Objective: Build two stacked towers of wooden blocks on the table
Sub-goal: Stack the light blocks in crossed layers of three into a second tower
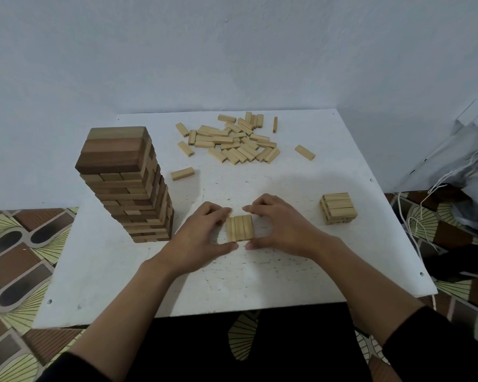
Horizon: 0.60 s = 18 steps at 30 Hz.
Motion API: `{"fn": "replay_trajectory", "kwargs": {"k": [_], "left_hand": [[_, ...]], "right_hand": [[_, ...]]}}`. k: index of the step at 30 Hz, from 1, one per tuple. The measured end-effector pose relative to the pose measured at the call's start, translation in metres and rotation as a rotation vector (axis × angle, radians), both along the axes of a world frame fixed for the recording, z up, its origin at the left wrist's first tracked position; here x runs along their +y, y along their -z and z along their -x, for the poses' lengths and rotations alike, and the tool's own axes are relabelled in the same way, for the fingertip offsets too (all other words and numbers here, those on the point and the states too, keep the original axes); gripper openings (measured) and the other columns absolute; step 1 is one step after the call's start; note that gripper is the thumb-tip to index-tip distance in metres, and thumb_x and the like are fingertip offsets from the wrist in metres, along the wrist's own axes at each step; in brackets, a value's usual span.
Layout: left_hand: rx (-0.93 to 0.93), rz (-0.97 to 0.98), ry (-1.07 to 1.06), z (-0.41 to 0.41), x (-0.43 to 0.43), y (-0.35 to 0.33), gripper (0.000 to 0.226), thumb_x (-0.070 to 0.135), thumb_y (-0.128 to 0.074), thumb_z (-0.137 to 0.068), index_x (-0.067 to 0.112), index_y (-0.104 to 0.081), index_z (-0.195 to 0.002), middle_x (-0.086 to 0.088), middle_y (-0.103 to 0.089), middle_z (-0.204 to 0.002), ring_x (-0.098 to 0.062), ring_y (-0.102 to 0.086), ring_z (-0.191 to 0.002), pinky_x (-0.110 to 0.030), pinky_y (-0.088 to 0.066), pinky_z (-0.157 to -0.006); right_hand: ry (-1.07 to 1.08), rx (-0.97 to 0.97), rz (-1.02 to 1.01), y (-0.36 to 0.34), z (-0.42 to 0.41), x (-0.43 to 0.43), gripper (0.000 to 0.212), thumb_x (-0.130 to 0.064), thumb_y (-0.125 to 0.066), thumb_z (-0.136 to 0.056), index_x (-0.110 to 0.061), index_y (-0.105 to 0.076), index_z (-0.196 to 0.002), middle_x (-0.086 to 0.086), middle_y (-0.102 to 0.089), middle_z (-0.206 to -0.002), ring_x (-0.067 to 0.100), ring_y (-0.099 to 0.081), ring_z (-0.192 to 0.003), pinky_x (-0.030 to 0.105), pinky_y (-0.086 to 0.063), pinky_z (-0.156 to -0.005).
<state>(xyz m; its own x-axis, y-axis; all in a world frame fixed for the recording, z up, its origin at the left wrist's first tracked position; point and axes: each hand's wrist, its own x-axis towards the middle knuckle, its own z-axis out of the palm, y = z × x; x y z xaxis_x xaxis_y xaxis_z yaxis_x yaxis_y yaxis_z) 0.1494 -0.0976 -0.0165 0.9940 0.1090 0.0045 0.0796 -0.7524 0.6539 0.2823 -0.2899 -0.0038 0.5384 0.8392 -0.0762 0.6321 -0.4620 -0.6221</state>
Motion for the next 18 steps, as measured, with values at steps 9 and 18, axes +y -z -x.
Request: {"fn": "replay_trajectory", "kwargs": {"k": [9, 18], "left_hand": [[0.033, 0.016, 0.034, -0.009, -0.002, -0.004, 0.049, 0.044, -0.079, -0.083, 0.027, -0.063, -0.126, 0.016, -0.048, -0.111, -0.002, -0.051, -0.101, -0.020, -0.046, -0.083], [-0.021, -0.043, 0.103, -0.012, -0.010, -0.012, 0.047, 0.047, -0.079, -0.082, 0.026, -0.061, -0.120, 0.017, -0.046, -0.108, -0.005, -0.050, -0.101, -0.016, -0.043, -0.081]], "right_hand": [[-0.094, -0.028, 0.042, -0.002, -0.002, 0.005, 0.058, -0.050, -0.078, -0.081, -0.026, -0.062, -0.131, -0.013, -0.049, -0.114, 0.008, -0.042, -0.108, 0.034, -0.042, -0.096], [-0.154, -0.111, 0.035, -0.014, -0.002, -0.005, 0.050, -0.051, -0.073, -0.085, -0.028, -0.060, -0.127, -0.017, -0.046, -0.114, 0.002, -0.039, -0.107, 0.035, -0.036, -0.102]]}}
